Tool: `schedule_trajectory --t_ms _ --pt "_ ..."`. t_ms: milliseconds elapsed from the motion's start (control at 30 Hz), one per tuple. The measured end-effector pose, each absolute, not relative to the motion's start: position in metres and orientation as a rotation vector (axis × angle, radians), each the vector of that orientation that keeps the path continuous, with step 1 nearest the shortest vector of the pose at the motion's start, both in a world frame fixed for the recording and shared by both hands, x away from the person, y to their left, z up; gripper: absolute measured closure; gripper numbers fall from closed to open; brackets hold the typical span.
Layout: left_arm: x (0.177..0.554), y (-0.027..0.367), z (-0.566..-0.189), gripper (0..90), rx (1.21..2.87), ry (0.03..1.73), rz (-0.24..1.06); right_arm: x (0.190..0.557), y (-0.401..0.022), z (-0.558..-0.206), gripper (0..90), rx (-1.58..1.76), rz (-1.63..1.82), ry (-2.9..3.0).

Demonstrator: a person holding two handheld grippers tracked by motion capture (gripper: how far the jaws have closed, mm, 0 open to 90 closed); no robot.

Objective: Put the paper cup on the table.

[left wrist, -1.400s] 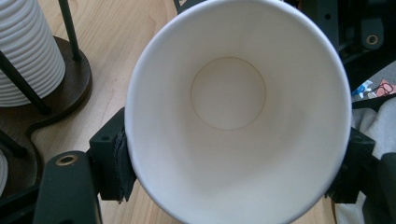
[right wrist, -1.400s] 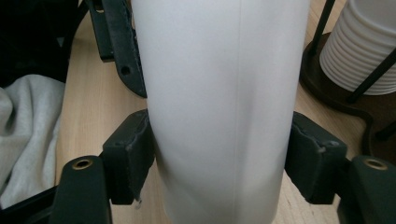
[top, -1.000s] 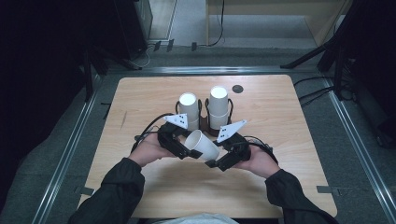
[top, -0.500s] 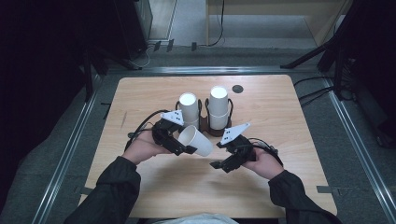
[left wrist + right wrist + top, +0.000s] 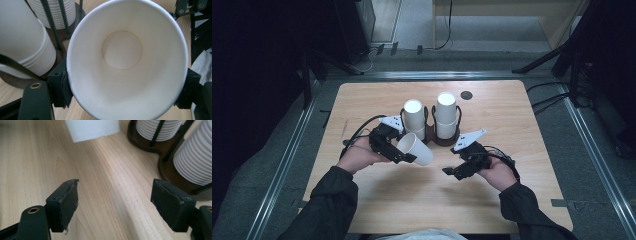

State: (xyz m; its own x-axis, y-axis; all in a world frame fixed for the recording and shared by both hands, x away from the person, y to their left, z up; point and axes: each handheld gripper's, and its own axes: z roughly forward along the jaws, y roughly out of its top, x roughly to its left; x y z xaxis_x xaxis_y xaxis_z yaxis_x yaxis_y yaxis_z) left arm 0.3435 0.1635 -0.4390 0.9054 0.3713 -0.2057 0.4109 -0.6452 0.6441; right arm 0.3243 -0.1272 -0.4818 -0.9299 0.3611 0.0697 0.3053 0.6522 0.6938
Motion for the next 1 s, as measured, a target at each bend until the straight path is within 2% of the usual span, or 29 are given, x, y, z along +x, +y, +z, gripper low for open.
schedule_trajectory --t_ms 467,1000 --pt "0.346 0.175 -0.437 21.6 2.381 0.595 -0.035 0.331 -0.137 -0.480 22.0 0.645 1.153 2.696" --pt "0.351 0.211 -0.429 21.6 2.390 0.727 0.011 0.334 -0.138 -0.481 22.0 0.643 1.164 2.699"
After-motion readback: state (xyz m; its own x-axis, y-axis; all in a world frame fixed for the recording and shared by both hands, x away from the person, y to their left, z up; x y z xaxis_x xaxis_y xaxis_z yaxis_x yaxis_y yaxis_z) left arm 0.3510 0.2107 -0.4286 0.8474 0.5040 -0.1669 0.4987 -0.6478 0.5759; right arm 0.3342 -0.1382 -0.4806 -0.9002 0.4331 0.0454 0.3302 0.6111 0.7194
